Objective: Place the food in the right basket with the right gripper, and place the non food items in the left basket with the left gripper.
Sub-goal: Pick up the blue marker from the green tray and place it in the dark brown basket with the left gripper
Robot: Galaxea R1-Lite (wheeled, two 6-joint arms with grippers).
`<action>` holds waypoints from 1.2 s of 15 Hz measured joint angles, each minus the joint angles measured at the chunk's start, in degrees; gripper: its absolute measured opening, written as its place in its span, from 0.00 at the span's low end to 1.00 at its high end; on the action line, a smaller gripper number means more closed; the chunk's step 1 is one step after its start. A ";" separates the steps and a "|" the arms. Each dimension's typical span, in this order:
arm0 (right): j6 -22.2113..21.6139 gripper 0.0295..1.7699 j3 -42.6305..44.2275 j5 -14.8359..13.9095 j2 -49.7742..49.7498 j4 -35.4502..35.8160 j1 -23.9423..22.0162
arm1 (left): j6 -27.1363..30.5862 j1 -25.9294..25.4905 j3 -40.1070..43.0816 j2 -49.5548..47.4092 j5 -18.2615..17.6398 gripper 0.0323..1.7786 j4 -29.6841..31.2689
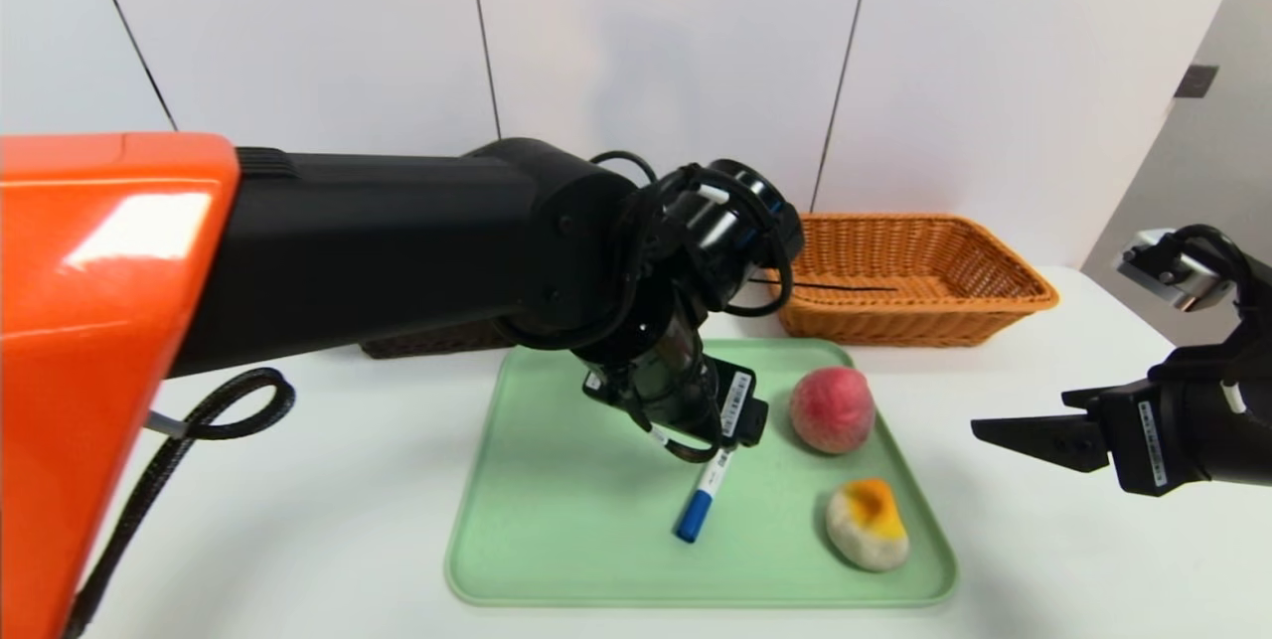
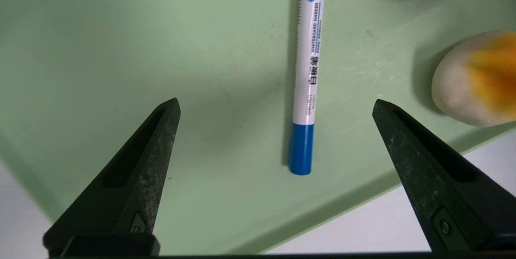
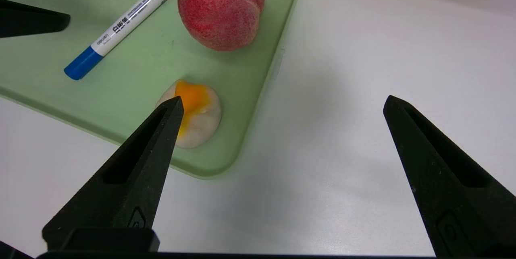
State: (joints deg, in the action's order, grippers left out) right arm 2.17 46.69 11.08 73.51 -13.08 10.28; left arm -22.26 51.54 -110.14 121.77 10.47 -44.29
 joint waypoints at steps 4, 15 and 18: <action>0.00 0.97 -0.24 0.10 -0.09 0.02 -0.06 | -2.16 0.61 -1.40 4.50 -0.26 0.95 -0.09; -0.02 0.97 -0.37 0.10 0.11 0.05 -0.11 | -1.74 0.60 -1.49 8.02 -0.06 0.89 -0.26; 0.00 0.97 -0.37 0.11 0.09 0.00 -0.37 | -1.61 0.72 -1.49 8.46 0.29 0.62 -0.17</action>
State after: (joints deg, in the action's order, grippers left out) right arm 2.17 46.32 11.19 73.59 -13.08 9.91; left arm -23.87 52.26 -111.63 130.23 10.76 -44.46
